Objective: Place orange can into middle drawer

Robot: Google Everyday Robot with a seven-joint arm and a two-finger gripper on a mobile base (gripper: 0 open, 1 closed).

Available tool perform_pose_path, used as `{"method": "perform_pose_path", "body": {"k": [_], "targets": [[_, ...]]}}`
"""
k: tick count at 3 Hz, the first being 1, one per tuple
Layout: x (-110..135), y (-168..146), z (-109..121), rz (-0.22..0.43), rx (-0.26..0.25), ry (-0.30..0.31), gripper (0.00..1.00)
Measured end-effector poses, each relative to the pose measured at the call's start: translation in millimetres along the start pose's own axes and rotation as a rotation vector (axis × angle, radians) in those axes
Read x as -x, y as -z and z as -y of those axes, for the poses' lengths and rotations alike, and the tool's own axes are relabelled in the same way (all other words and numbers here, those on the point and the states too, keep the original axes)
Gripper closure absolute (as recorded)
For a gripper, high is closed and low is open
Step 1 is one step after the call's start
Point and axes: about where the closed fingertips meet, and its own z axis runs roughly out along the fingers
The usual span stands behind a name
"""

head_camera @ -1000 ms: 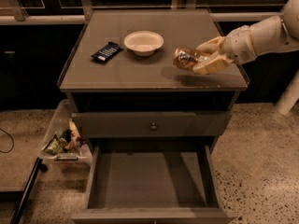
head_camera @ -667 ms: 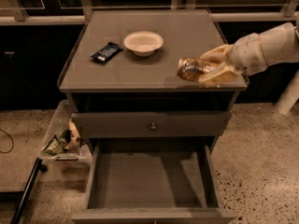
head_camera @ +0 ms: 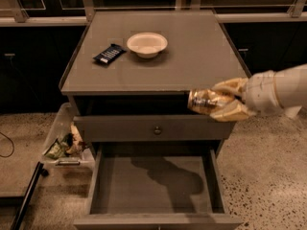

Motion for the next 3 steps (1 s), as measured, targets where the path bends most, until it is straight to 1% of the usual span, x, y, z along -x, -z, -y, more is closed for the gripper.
{"method": "perform_pose_path", "body": {"k": [1,2,3], "targets": [[-31,-22,-48,-0.024,0.006,-0.058,1.00],[-31,-22,-48,-0.023,0.006,-0.058,1.00],[-61,-53,-79,-0.032,0.071,-0.120,1.00]]}}
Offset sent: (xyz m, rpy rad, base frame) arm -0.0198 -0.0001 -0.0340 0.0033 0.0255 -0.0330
